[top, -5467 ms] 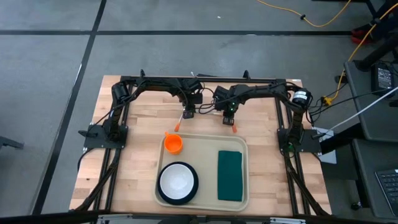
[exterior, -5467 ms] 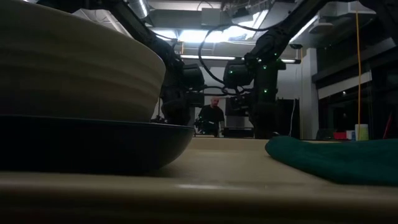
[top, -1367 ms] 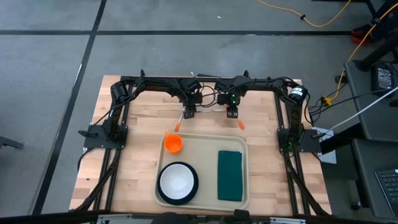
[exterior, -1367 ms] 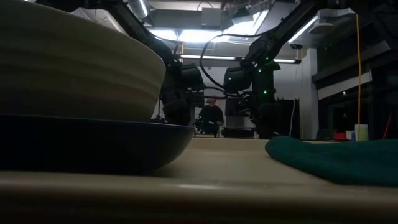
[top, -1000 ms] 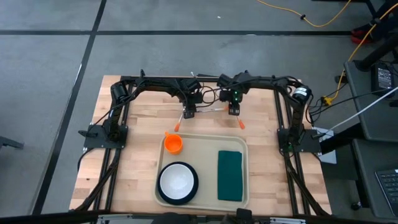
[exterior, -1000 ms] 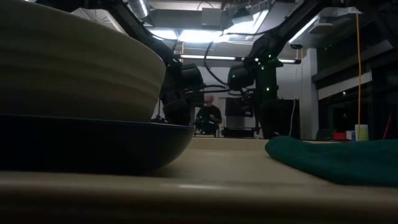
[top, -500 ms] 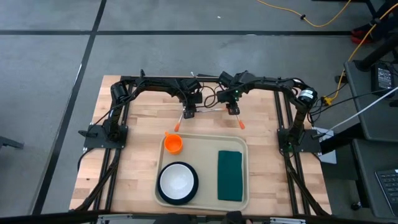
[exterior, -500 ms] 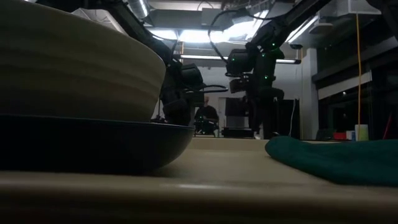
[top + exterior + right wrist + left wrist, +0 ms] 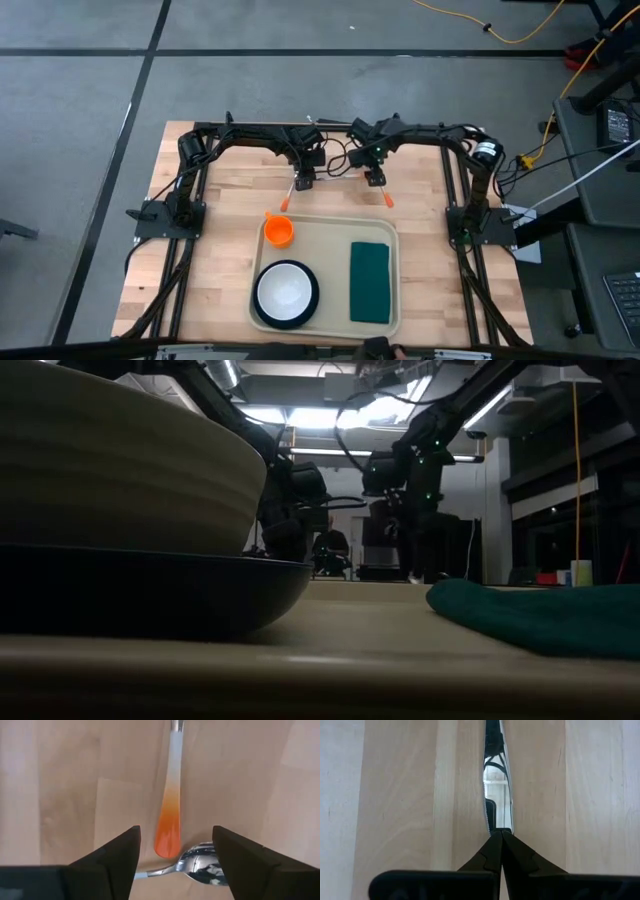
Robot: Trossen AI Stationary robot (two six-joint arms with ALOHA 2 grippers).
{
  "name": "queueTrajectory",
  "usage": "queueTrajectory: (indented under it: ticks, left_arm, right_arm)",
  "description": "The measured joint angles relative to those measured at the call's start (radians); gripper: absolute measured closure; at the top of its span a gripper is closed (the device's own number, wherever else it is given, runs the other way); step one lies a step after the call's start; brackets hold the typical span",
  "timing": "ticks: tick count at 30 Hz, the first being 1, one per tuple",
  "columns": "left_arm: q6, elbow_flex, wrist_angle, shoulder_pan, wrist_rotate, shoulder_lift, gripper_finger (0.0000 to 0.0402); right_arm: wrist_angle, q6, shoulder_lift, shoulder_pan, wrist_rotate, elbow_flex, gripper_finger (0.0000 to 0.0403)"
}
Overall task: Set up tray
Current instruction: Put the knife on the napkin
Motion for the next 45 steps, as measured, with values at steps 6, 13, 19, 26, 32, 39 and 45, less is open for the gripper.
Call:
queueTrajectory:
  ticks: [6, 13, 19, 26, 32, 39, 45]
  left_arm:
    - [-0.006, 0.000, 0.000, 0.000, 0.000, 0.000, 0.0400]
    - [-0.014, 0.000, 0.002, -0.001, 0.000, 0.000, 0.0400]
    - [-0.022, 0.001, 0.011, -0.001, 0.001, 0.000, 0.0400]
    - [-0.025, 0.001, 0.012, 0.000, 0.002, 0.000, 0.0400]
    - [-0.025, 0.001, 0.013, 0.000, 0.002, 0.000, 0.0400]
    - [-0.024, 0.001, 0.013, 0.000, 0.002, 0.000, 0.0400]
    - [-0.024, 0.001, 0.012, 0.000, 0.002, 0.000, 0.0400]
  right_arm:
    - [0.011, 0.001, 0.039, 0.001, 0.014, 0.000, 0.0166]
    - [0.019, -0.012, 0.068, 0.002, 0.012, 0.000, 0.0180]
    - [0.013, -0.010, 0.101, 0.014, 0.014, 0.004, 0.0198]
    - [0.013, -0.008, 0.108, 0.026, 0.018, 0.004, 0.0266]
    - [0.004, 0.013, 0.109, 0.026, 0.013, 0.003, 0.0330]
    - [-0.002, 0.014, 0.110, 0.026, 0.009, 0.003, 0.0335]
    - [-0.057, 0.022, 0.116, 0.045, 0.009, 0.048, 0.0335]
